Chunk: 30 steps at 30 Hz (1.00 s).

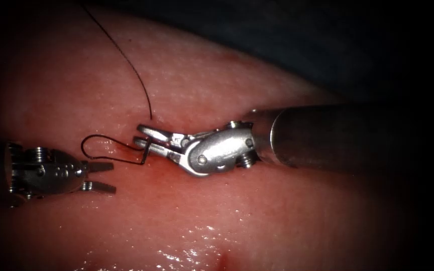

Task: Wound Closure
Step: Push the needle through the skin below the cut using the right needle driver.

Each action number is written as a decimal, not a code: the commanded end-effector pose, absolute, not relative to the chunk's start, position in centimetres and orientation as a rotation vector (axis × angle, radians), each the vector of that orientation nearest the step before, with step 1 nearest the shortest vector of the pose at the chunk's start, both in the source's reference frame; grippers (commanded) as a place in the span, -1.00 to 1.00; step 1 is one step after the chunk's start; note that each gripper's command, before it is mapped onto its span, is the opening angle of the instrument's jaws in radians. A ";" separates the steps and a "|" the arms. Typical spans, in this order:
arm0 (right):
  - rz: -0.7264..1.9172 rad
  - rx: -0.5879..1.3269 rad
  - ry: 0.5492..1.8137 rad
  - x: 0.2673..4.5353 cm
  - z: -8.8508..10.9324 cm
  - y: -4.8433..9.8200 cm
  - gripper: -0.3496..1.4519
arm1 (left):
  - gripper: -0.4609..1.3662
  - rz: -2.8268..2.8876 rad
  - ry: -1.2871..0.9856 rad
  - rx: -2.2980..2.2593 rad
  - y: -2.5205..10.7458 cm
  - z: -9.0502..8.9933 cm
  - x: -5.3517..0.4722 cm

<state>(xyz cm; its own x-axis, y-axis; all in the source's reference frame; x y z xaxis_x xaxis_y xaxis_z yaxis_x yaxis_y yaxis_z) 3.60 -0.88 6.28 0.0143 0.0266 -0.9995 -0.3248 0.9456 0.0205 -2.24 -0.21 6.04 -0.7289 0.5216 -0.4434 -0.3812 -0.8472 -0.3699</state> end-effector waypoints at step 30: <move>0.419 -0.164 1.520 3.62 6.2 -0.7 -1.00 | -0.81 2.505 -0.395 -0.868 -0.4 6.5 -2.39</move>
